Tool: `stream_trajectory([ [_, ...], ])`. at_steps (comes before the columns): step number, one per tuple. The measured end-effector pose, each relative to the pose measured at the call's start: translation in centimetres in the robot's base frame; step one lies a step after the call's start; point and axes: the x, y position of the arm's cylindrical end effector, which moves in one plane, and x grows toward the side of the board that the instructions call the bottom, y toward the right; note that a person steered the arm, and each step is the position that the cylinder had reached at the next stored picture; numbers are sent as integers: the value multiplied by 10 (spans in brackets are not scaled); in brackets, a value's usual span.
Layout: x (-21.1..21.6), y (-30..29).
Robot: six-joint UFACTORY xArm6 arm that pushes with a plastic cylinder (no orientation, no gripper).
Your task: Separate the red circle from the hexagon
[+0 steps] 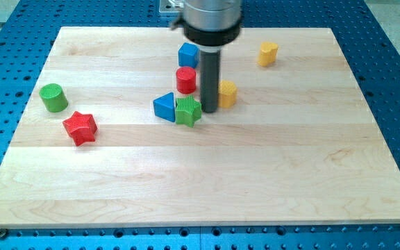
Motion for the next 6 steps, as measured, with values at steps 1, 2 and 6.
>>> stream_trajectory([
  [1,-8,60],
  [2,-37,45],
  [6,-39,-74],
])
